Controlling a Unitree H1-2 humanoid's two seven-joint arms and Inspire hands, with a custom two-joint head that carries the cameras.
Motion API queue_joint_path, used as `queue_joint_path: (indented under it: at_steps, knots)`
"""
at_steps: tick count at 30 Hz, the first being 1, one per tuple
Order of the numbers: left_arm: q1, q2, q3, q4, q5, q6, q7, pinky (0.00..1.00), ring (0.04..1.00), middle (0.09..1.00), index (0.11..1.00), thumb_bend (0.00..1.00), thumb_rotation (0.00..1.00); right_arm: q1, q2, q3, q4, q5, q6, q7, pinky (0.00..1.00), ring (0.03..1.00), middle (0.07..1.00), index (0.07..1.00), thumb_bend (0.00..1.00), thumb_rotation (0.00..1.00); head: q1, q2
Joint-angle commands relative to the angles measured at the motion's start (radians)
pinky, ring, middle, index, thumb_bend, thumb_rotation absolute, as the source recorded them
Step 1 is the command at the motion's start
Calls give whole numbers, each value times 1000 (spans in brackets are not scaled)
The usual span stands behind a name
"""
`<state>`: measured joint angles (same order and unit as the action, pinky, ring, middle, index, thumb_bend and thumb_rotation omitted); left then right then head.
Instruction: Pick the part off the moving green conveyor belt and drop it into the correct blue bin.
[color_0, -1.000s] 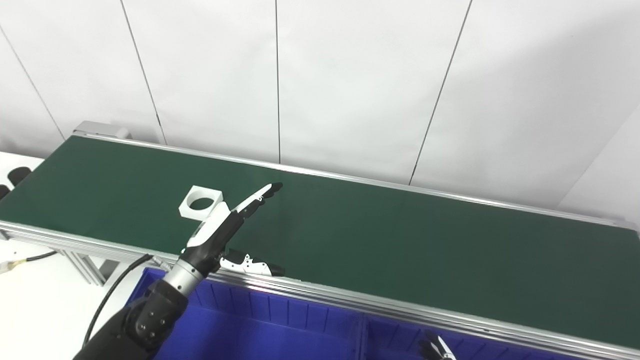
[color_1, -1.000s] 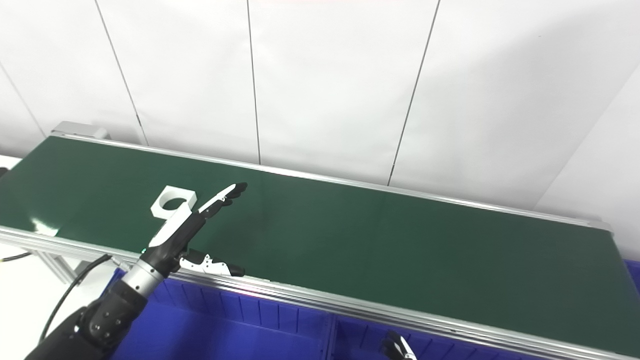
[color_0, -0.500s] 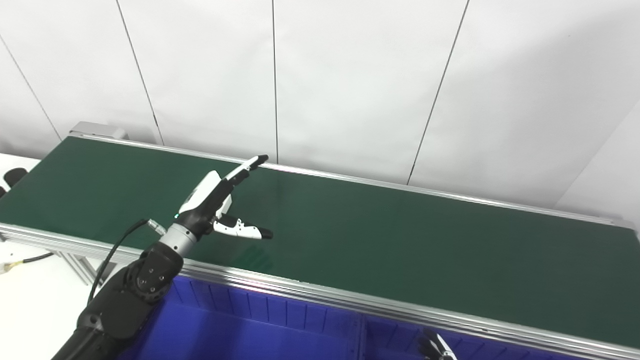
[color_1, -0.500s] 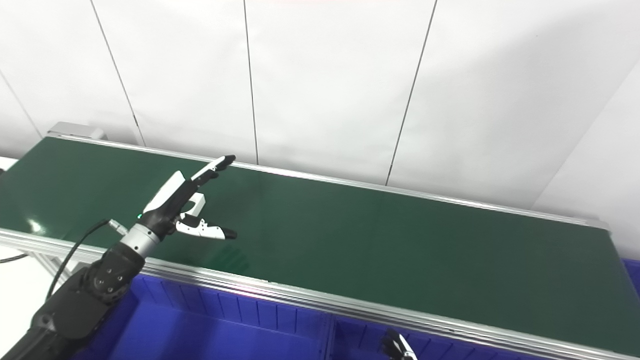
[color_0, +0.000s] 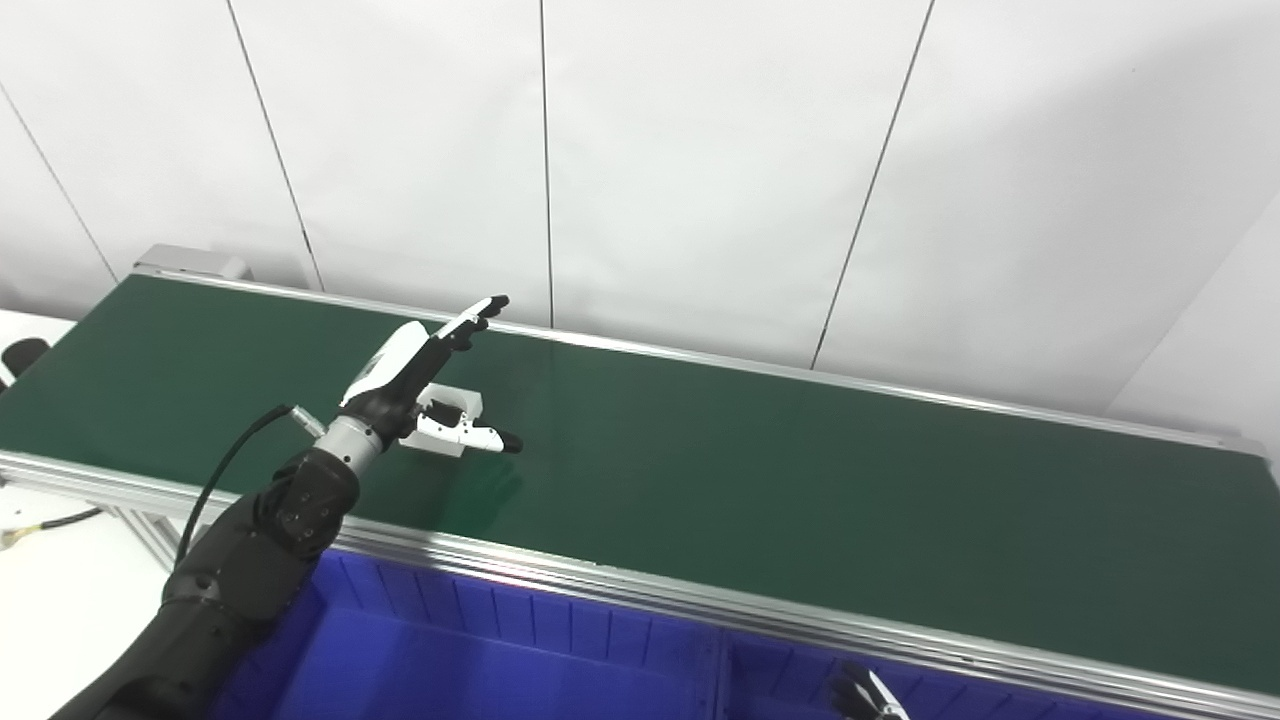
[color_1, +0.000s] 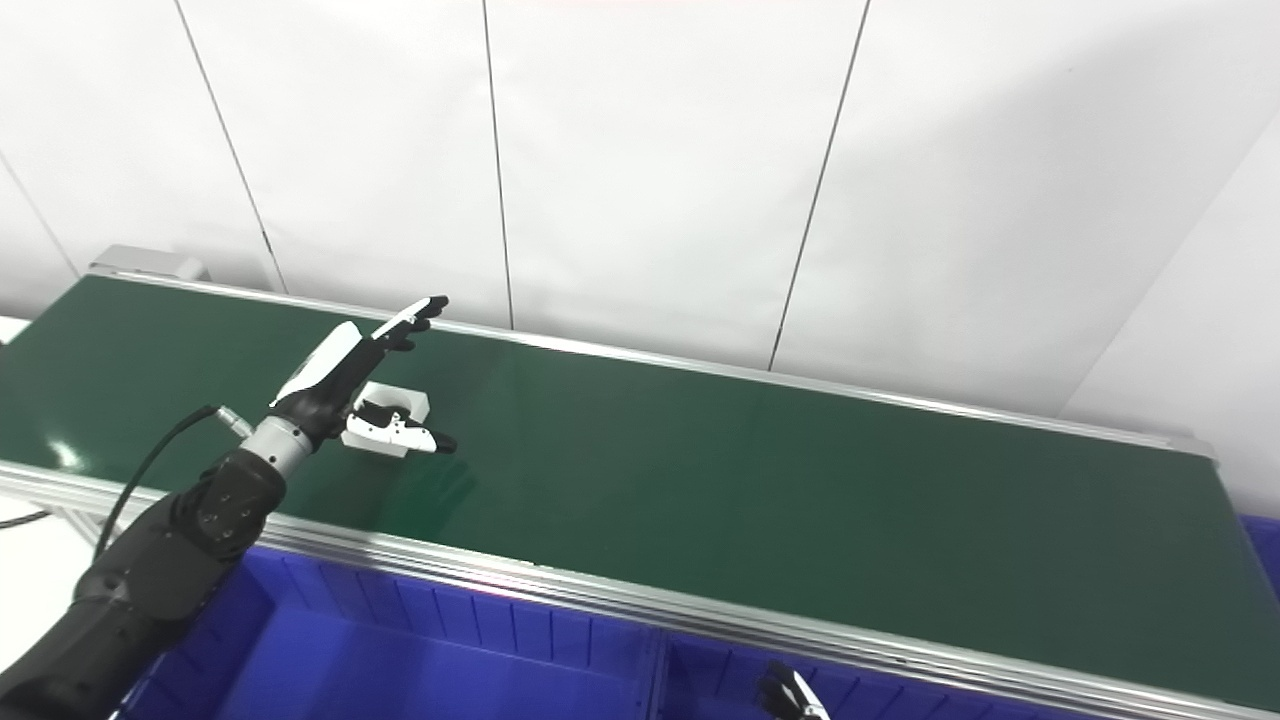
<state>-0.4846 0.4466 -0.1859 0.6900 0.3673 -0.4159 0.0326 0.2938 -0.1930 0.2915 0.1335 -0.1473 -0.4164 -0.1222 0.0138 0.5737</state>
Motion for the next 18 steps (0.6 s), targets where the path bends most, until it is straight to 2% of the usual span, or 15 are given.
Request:
queue_joint_path:
  at_steps: [1, 3, 5, 6, 9, 13, 18]
  knots:
    - [-63, 51, 1, 23, 28, 5, 1, 821, 911, 965, 960, 926, 223, 4, -4, -5, -38, 7, -53, 9, 848, 858, 862, 910, 916, 276, 0, 1]
    - [-76, 56, -5, 50, 49, 1, 3, 821, 913, 962, 955, 935, 199, 5, -5, -6, -39, 17, -53, 15, 854, 863, 863, 911, 915, 272, 1, 1]
    - [-84, 59, -14, 63, 74, 11, 4, 861, 945, 966, 959, 930, 164, 5, -5, -8, -40, 19, -53, 18, 856, 863, 864, 912, 914, 268, 2, 1]
    - [-88, 60, -21, 68, 89, 12, 8, 914, 964, 967, 963, 923, 135, 5, -5, -9, -40, 19, -53, 19, 855, 863, 864, 912, 912, 268, 3, 3]
    - [-99, 59, -39, 87, 136, 13, 35, 984, 965, 954, 958, 924, 97, 6, -4, -15, -45, 17, -53, 22, 853, 861, 862, 910, 911, 267, 4, 4]
    - [-129, 50, -80, 131, 212, 37, 76, 999, 957, 952, 940, 943, 51, 7, -4, -20, -50, 13, -53, 29, 853, 862, 862, 913, 905, 263, 2, 3]
    - [-155, 38, -111, 172, 244, 75, 69, 1000, 975, 966, 934, 931, 0, 10, -2, -25, -54, 13, -53, 32, 853, 859, 861, 908, 906, 270, -1, 4]
